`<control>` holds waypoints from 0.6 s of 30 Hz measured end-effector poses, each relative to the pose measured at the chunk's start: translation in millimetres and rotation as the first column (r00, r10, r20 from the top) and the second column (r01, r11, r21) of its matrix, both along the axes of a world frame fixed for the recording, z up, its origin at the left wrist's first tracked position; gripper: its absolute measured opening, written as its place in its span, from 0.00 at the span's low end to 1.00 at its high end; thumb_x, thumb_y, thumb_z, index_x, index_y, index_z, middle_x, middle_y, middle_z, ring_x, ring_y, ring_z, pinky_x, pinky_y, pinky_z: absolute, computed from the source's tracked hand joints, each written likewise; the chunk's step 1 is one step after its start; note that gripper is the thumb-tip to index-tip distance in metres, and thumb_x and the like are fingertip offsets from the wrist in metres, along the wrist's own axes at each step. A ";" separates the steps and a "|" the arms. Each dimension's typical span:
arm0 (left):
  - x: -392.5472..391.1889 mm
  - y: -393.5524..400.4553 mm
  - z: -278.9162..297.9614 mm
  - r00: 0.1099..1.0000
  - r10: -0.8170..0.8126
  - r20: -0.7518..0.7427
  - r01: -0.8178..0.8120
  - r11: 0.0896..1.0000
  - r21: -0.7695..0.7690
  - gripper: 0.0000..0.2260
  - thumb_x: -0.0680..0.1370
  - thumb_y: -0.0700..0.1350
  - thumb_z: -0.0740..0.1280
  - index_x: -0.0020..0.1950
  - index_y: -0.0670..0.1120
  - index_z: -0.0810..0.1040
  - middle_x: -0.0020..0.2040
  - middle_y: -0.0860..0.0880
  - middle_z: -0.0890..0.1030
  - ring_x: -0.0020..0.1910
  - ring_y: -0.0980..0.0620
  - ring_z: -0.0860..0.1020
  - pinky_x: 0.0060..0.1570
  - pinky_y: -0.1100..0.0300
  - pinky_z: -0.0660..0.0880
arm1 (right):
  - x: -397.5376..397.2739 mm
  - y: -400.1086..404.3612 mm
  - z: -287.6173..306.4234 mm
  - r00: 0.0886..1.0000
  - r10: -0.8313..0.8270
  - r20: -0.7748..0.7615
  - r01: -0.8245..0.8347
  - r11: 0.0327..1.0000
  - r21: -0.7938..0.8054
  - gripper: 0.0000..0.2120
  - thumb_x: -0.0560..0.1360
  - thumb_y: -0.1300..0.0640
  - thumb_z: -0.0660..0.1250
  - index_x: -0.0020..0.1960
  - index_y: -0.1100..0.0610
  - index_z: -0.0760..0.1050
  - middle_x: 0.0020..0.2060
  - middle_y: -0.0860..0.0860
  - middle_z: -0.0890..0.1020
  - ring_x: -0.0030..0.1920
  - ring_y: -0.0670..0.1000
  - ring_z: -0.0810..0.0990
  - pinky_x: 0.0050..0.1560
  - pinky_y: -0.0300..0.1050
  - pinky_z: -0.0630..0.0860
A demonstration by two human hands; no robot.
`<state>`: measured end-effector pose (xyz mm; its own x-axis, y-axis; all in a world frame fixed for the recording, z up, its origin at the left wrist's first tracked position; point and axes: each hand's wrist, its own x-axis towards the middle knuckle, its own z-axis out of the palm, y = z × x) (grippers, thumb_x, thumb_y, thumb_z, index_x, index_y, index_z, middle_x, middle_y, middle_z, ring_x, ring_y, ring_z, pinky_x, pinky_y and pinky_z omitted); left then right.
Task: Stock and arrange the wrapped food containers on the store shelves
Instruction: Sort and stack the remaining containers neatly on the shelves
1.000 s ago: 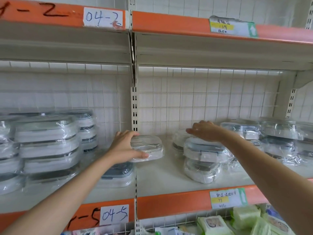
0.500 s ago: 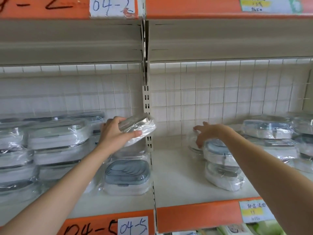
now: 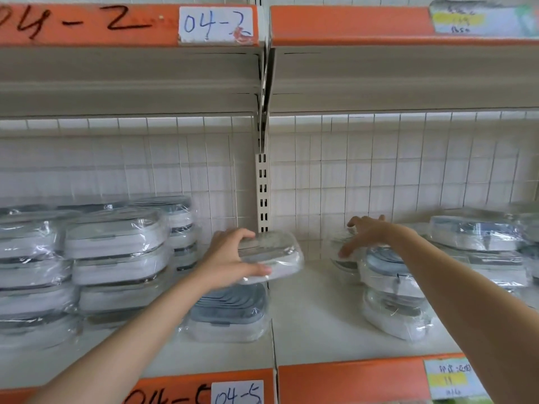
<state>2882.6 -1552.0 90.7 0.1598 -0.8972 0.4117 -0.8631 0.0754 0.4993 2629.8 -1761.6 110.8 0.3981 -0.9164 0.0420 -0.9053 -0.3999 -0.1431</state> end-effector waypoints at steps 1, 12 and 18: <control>-9.5 -4.6 -3.5 0.999 -0.026 0.039 0.026 1.000 0.000 0.34 0.65 0.57 0.77 0.68 0.52 0.68 0.62 0.55 0.68 0.60 0.59 0.62 0.59 0.62 0.61 | 0.0 1.3 2.2 1.000 0.007 -0.003 -0.007 0.999 -0.048 0.44 0.64 0.33 0.71 0.72 0.50 0.60 0.69 0.54 0.66 0.71 0.61 0.56 0.71 0.61 0.53; -43.6 -39.7 -28.7 0.981 -0.035 0.190 0.003 0.986 0.166 0.38 0.66 0.55 0.77 0.69 0.42 0.66 0.67 0.46 0.69 0.67 0.47 0.67 0.58 0.58 0.67 | 18.9 78.3 29.6 0.980 0.194 0.037 -0.184 0.964 -0.195 0.43 0.59 0.25 0.65 0.68 0.45 0.63 0.63 0.48 0.71 0.62 0.56 0.63 0.59 0.53 0.64; 0.5 2.5 -24.4 0.988 0.098 0.118 -0.103 0.994 0.035 0.24 0.71 0.61 0.70 0.61 0.48 0.72 0.61 0.52 0.73 0.61 0.52 0.71 0.55 0.58 0.68 | 56.5 104.4 9.7 0.943 0.270 -0.195 -0.290 0.954 -0.080 0.46 0.64 0.25 0.60 0.73 0.51 0.57 0.68 0.54 0.68 0.67 0.58 0.64 0.68 0.55 0.59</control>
